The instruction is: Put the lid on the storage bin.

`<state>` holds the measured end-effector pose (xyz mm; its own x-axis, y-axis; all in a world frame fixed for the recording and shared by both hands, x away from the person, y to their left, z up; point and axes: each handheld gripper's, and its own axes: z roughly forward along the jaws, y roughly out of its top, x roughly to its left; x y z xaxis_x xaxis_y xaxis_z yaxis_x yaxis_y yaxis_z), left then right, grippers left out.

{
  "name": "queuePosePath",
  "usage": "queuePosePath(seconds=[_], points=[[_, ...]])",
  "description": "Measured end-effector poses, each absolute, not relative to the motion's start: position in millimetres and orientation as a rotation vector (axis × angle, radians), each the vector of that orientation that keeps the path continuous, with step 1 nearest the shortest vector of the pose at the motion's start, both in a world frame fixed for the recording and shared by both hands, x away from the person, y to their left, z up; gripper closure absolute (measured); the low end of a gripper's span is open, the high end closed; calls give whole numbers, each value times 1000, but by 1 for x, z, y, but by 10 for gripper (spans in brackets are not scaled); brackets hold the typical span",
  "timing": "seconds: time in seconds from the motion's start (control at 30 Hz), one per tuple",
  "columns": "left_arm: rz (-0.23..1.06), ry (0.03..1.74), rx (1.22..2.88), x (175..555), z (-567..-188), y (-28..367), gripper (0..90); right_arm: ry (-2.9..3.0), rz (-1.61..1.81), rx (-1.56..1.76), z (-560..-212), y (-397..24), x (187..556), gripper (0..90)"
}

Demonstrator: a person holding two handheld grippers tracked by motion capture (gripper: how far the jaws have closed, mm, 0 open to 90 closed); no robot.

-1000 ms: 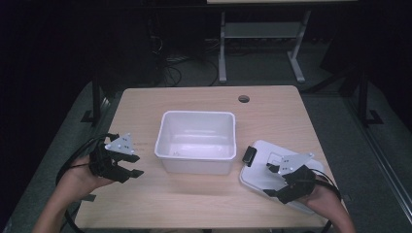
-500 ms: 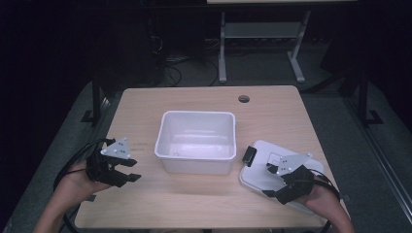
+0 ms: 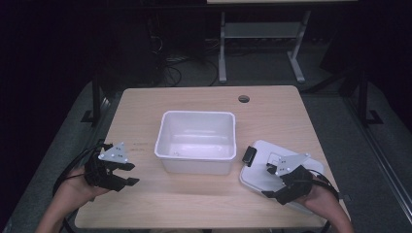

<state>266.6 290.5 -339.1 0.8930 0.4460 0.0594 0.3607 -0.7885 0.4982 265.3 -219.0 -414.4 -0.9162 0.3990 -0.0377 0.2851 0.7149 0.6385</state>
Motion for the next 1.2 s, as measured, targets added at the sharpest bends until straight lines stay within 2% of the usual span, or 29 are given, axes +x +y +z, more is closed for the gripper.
queuePosePath(seconds=[1.2], points=[[224, 602, 2543, 252, -381, 292, 447, 2734, 975, 525, -402, -214, 266, 235]])
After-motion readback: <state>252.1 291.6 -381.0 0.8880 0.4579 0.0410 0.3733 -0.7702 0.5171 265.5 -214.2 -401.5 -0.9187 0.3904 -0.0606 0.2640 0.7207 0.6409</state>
